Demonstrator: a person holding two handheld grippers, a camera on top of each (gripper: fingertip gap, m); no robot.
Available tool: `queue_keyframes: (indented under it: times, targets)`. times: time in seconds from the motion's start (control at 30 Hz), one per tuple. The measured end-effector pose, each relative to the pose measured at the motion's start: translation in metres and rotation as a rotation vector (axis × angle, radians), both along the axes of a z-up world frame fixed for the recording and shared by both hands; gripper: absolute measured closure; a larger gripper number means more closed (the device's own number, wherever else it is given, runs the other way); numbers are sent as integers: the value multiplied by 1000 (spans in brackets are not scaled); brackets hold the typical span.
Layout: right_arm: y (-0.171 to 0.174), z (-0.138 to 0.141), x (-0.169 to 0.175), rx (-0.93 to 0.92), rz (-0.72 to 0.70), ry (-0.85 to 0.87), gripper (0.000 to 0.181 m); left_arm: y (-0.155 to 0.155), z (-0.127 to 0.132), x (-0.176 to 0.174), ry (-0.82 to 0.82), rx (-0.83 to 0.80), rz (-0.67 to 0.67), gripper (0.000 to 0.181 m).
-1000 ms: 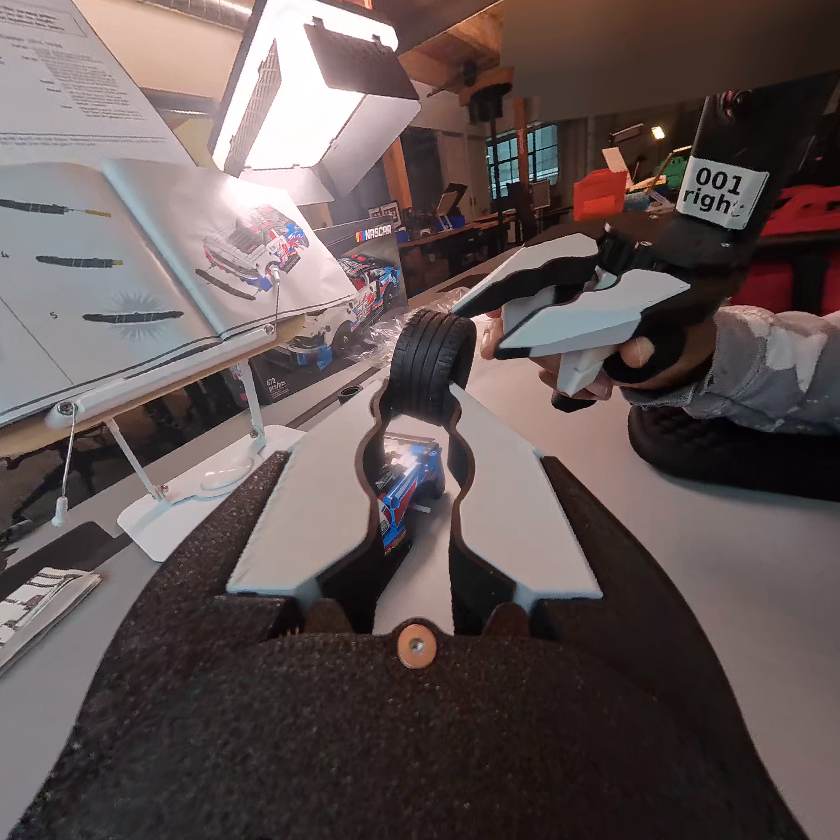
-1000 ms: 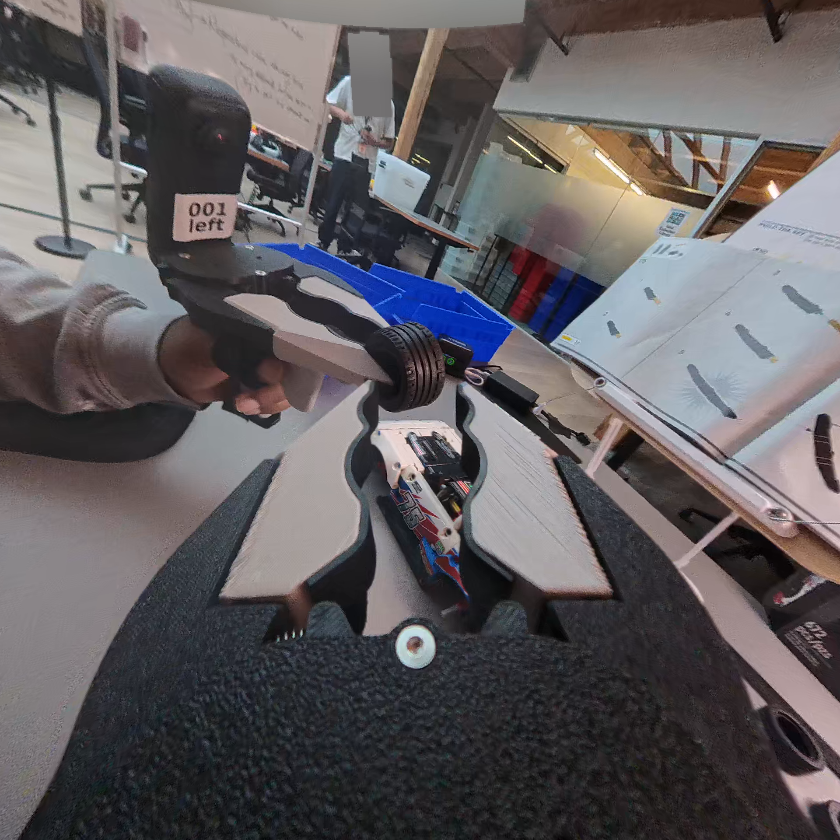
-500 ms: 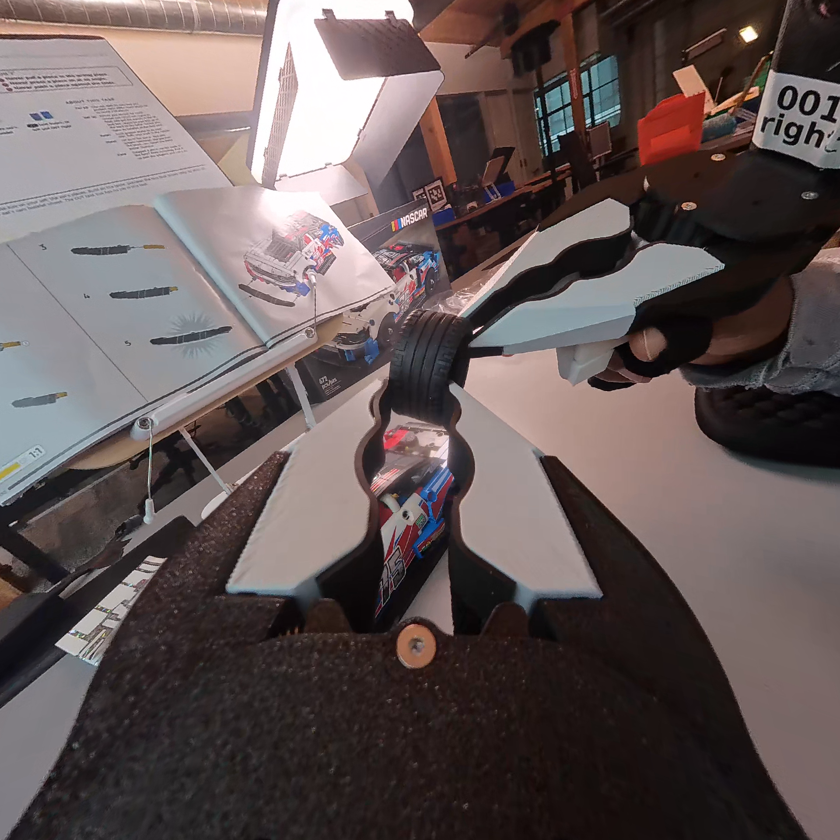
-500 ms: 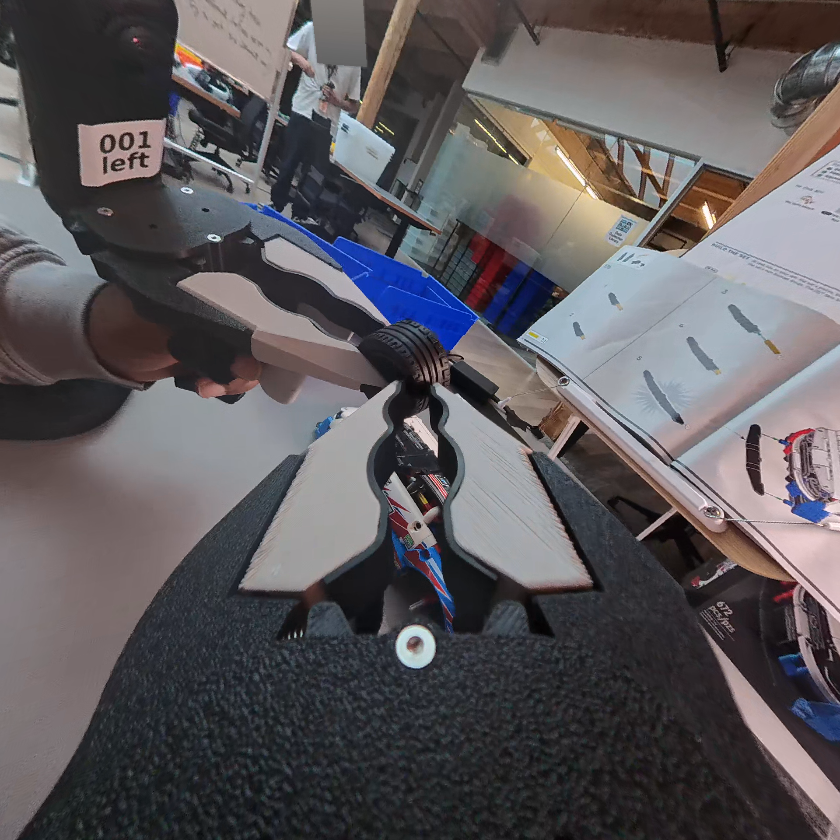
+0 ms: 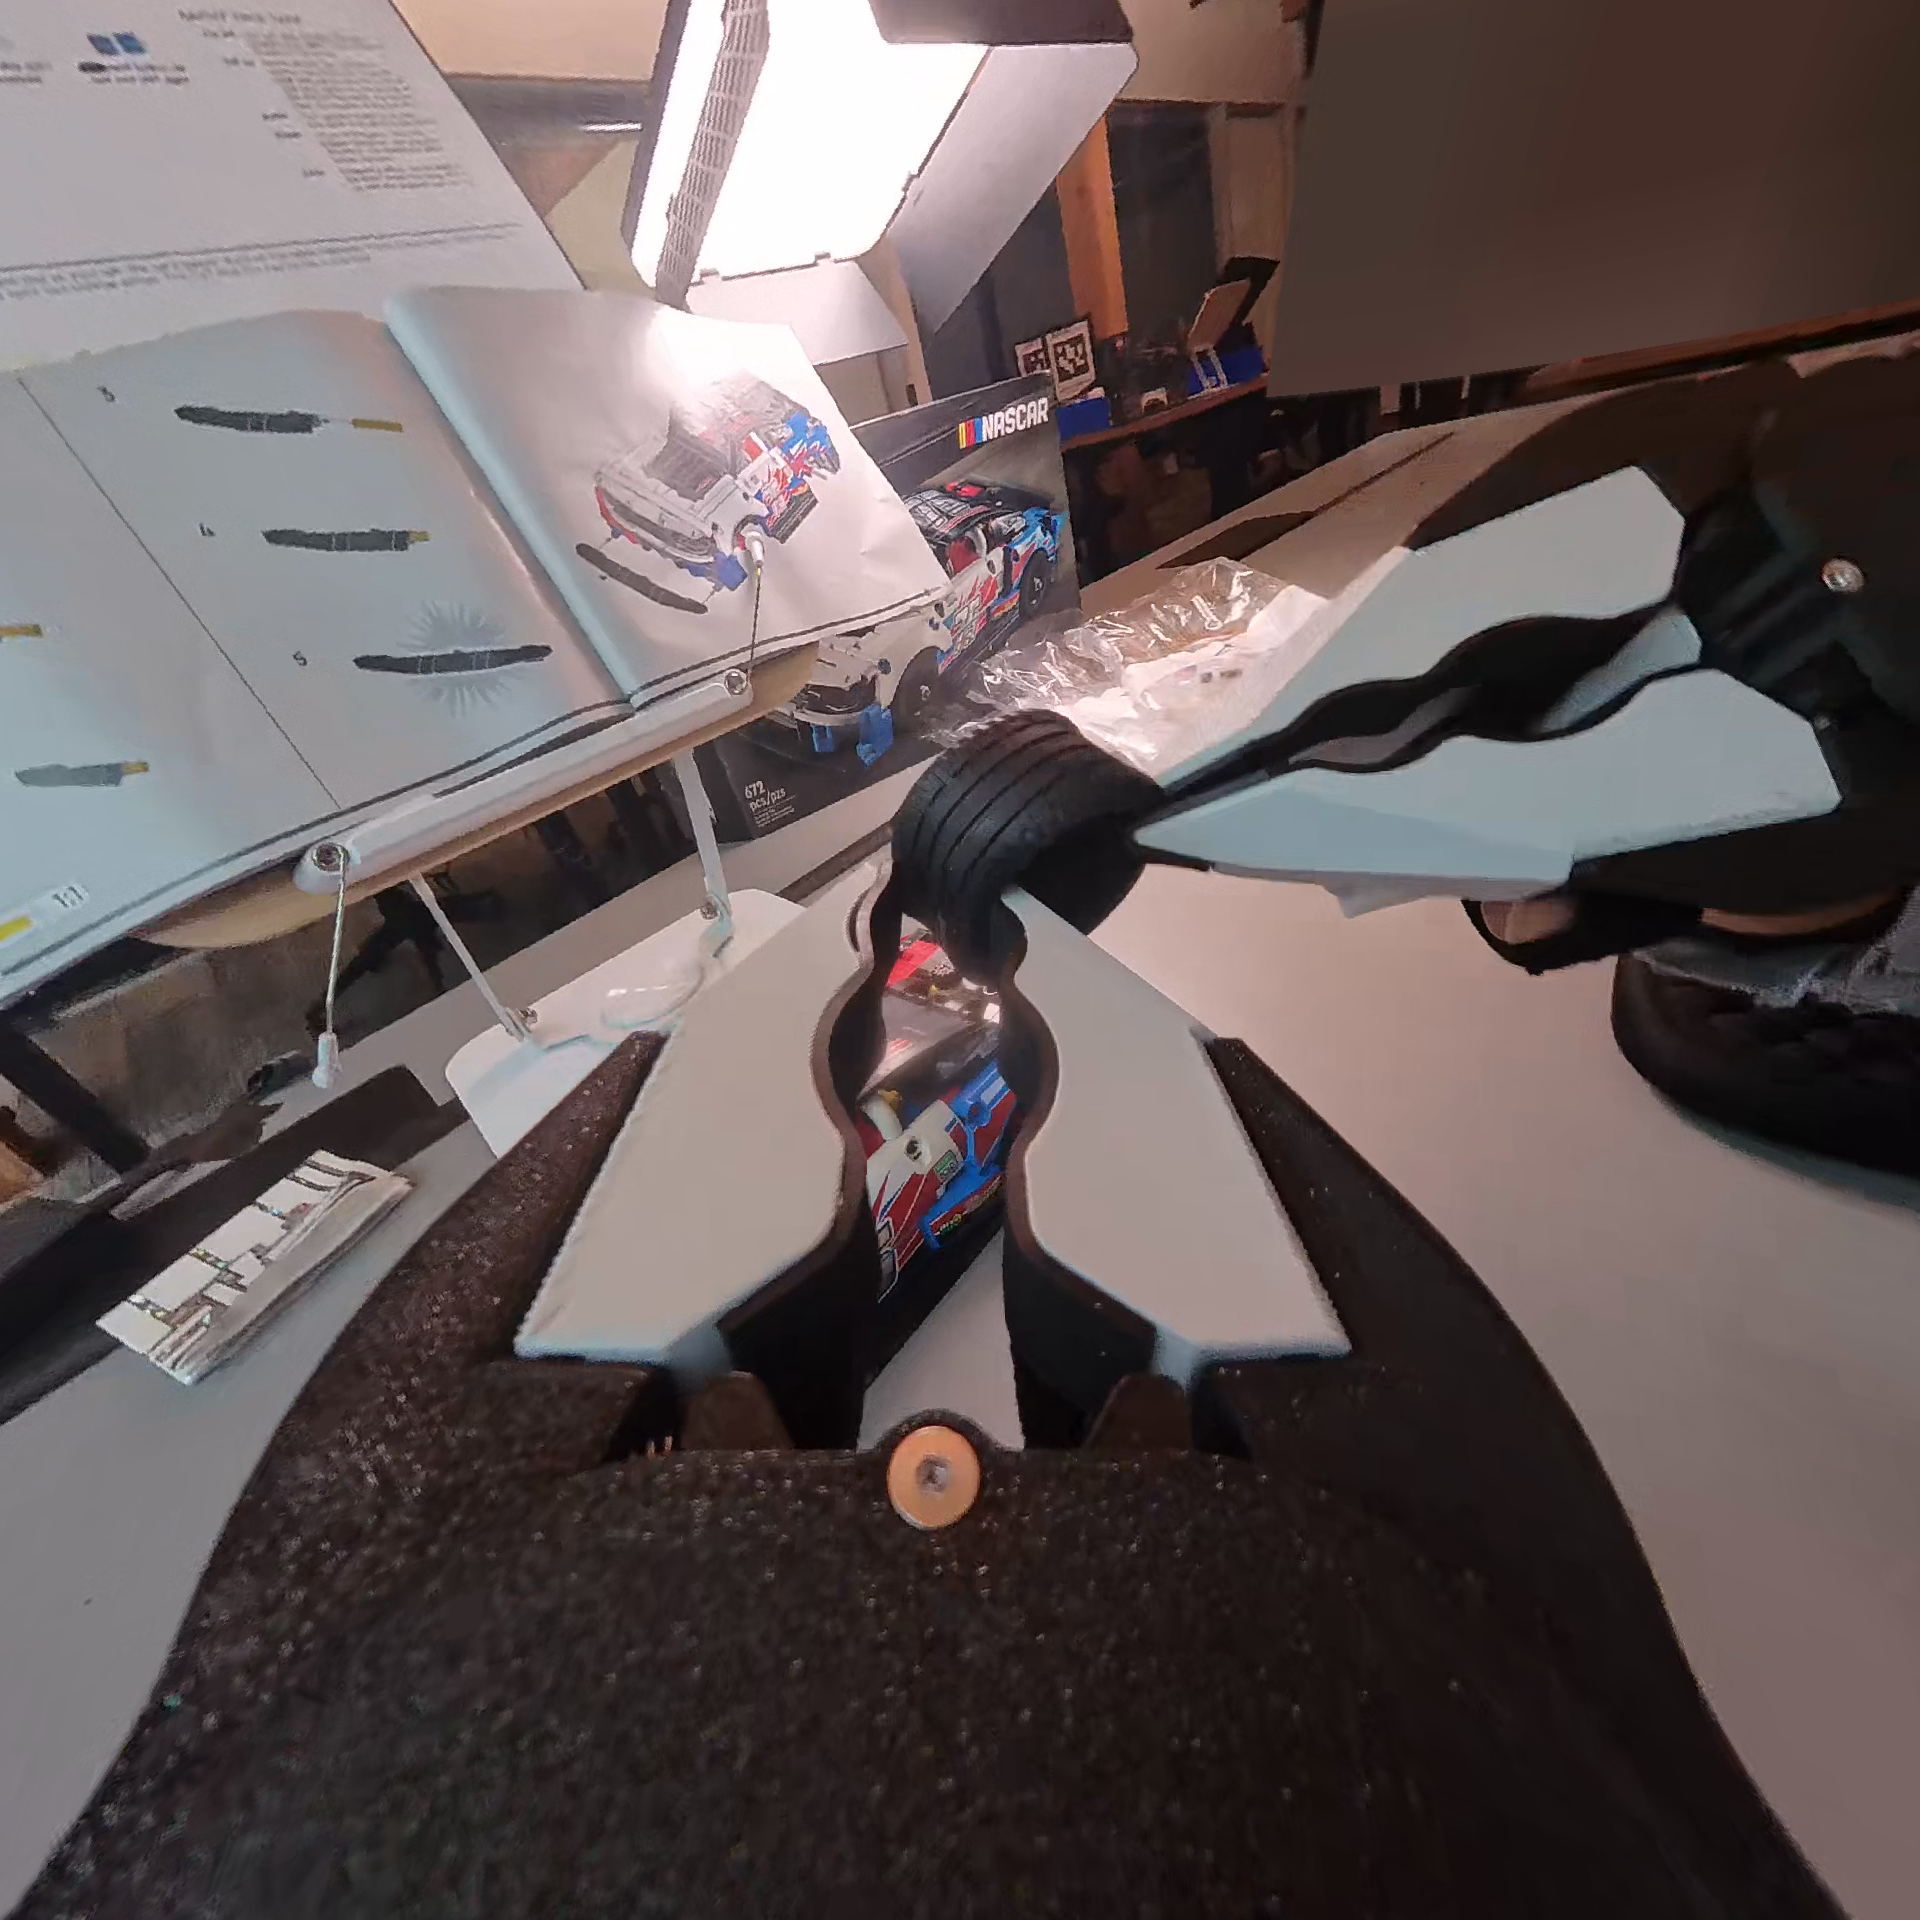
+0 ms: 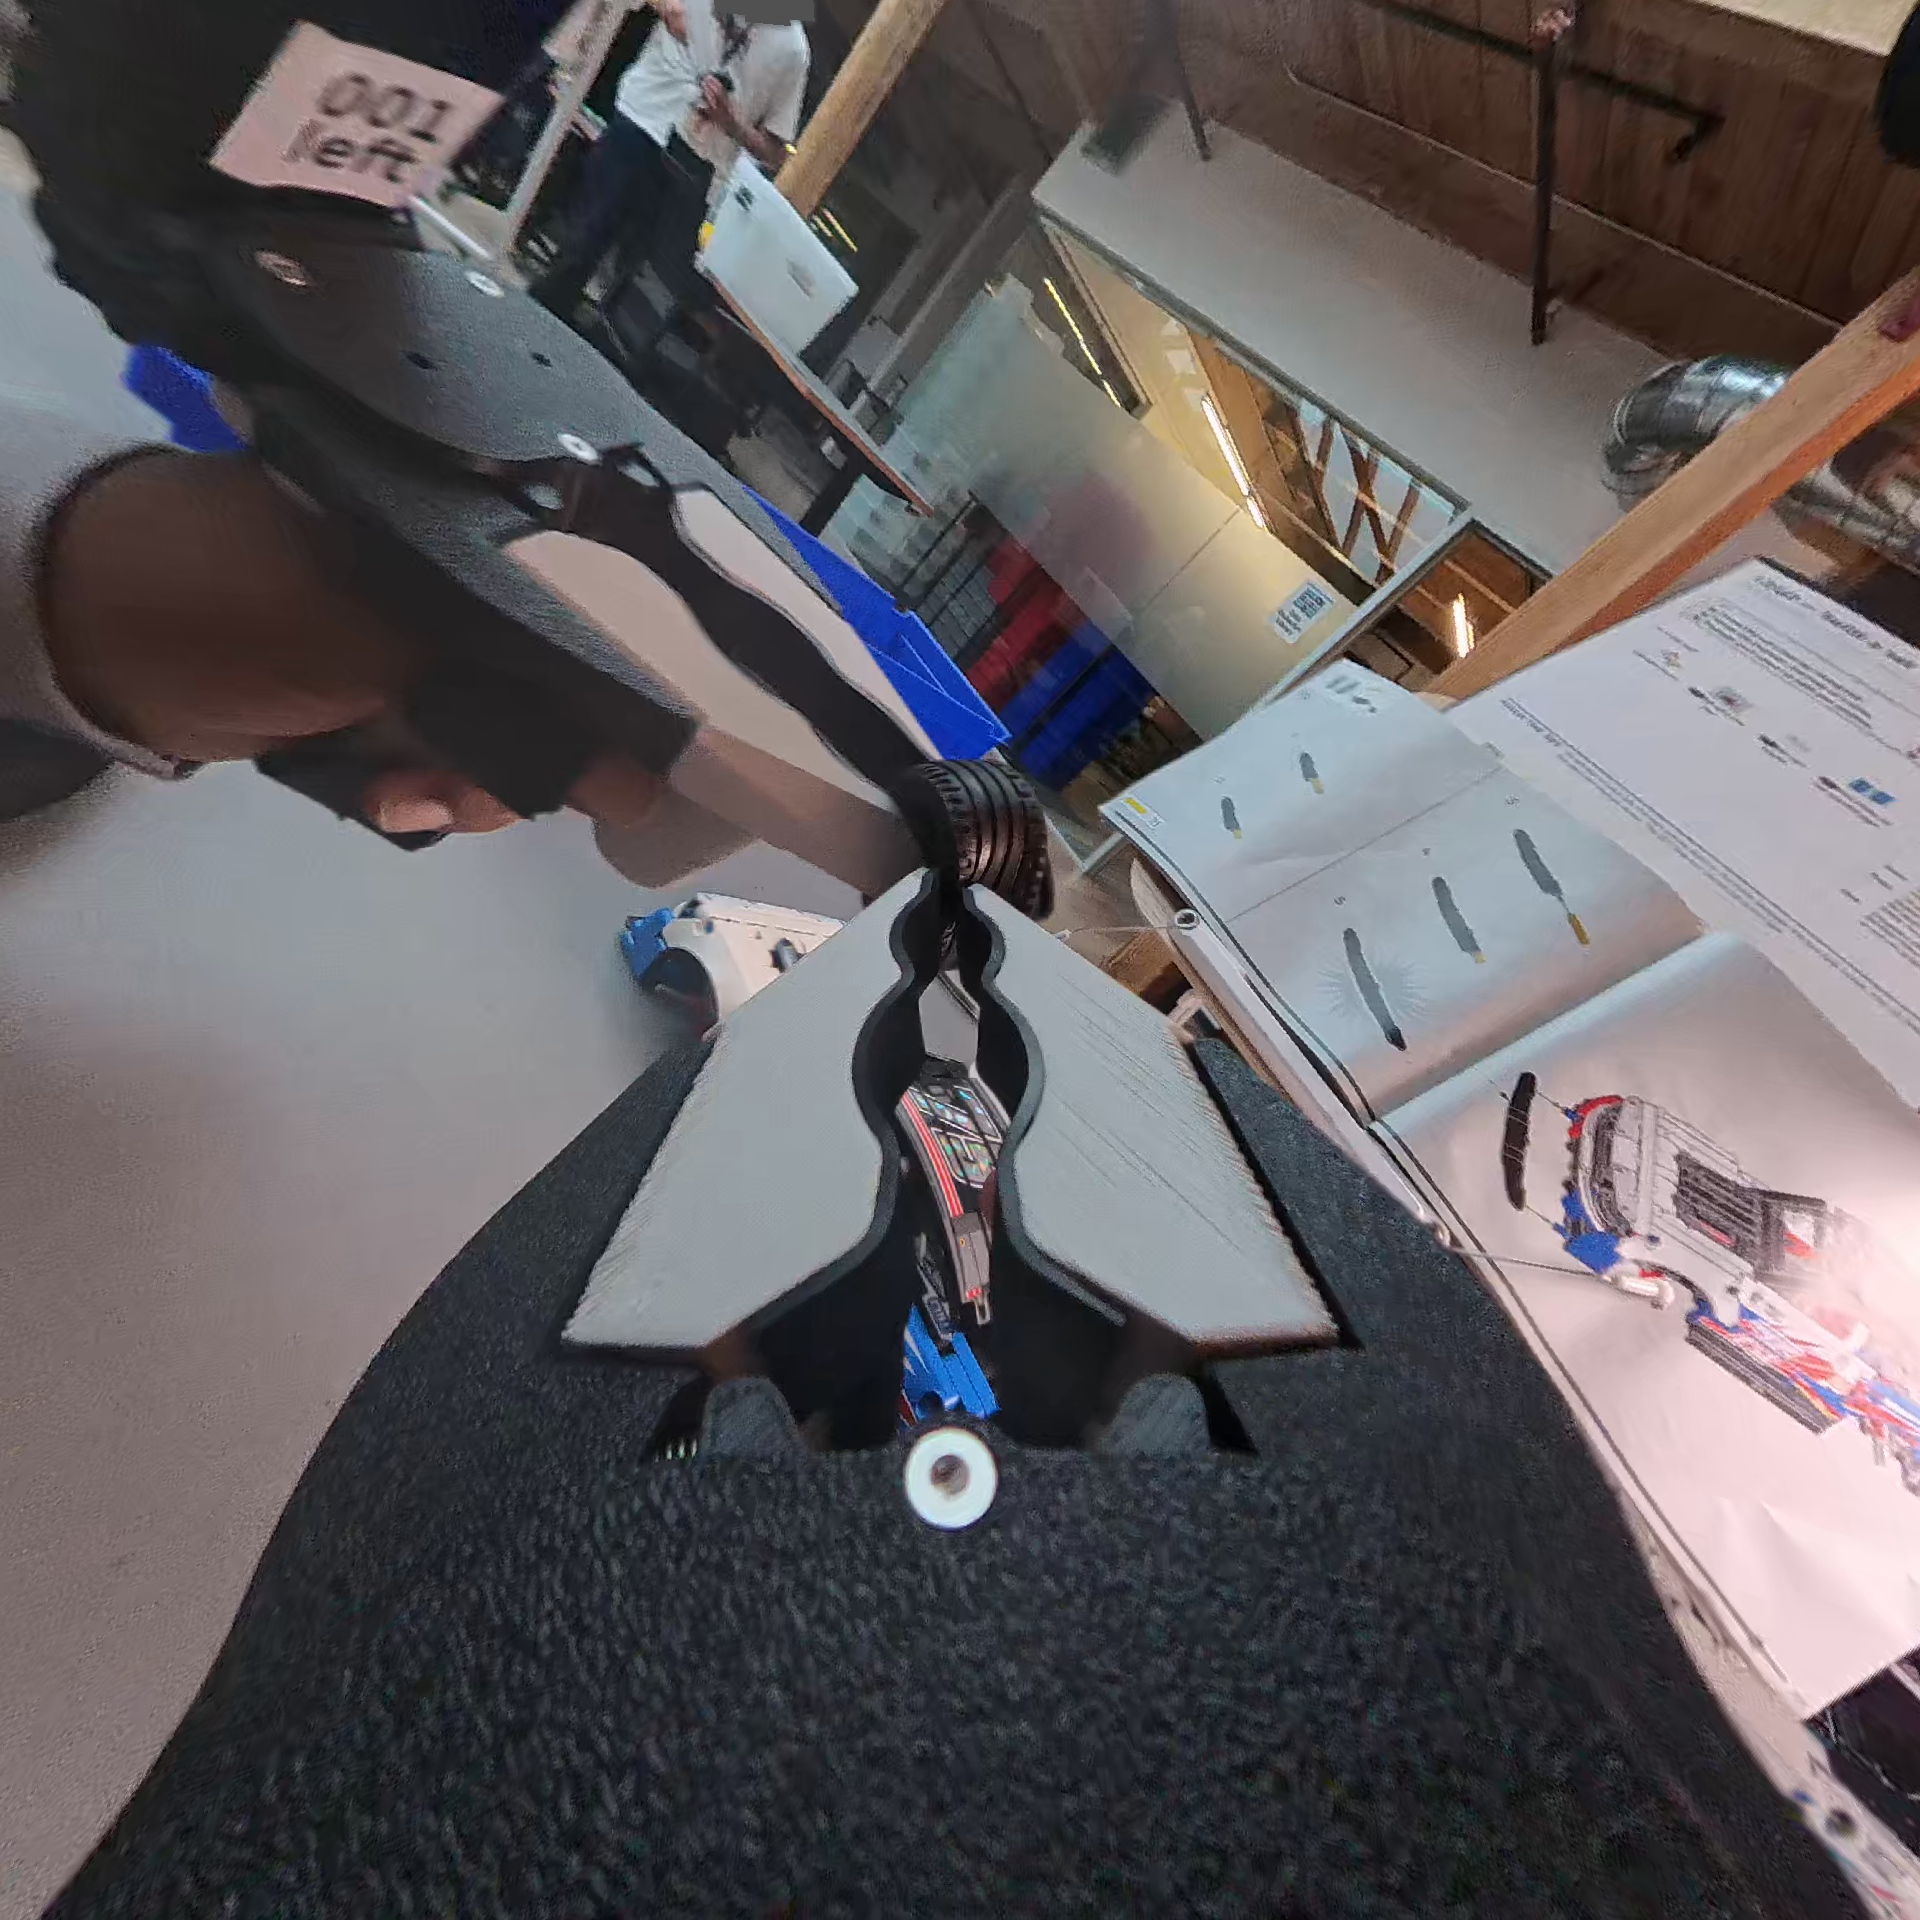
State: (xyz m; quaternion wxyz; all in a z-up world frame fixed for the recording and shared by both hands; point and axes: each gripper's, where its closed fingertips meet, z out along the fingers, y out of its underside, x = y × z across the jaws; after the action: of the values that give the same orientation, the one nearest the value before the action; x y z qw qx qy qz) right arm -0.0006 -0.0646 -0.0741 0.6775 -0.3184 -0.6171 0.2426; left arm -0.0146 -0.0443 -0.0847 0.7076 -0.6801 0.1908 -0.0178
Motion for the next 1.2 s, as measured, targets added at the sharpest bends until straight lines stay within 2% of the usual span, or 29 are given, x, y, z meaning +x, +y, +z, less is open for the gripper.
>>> queue_keyframes:
  times: [0.1, 0.17, 0.33, 0.47, 0.57, 0.67, 0.8, 0.87, 1.0, 1.1, 1.2]
  targets:
    - [-2, -1, -2, 59, -33, 10, 181, 2, 2, -1, -59, -11, -4, 170]
    - [-3, 3, -1, 19, -15, 17, 181, 2, 4, 1, -117, -26, -21, 171]
    - [-3, -17, -6, 10, 1, -33, 181, 9, -10, 0, -319, -130, -45, 172]
    - [3, -10, -3, -115, 45, 3, 181, 6, -14, 5, -435, -164, -147, 169]
    - [0, -17, 0, -224, 129, -34, 181, 2, -24, 5, -404, -200, -172, 167]
    - [-4, -38, 2, -200, 139, -124, 181, -3, -49, 4, -299, -304, -141, 168]
    - [-11, -103, -1, -182, 148, -397, 181, -15, -120, 1, -227, -698, -136, 168]
    - [-19, -132, -5, -188, 163, -497, 181, -18, -145, -3, -217, -796, -124, 169]
    - [-25, -143, -11, -299, 186, -511, 181, -16, -154, -5, -225, -805, -103, 171]
    - [-24, -149, -13, -301, 188, -538, 181, -14, -158, -6, -237, -809, -83, 170]
    - [-9, -139, -15, -404, 155, -503, 181, -11, -152, -10, -291, -787, -85, 164]
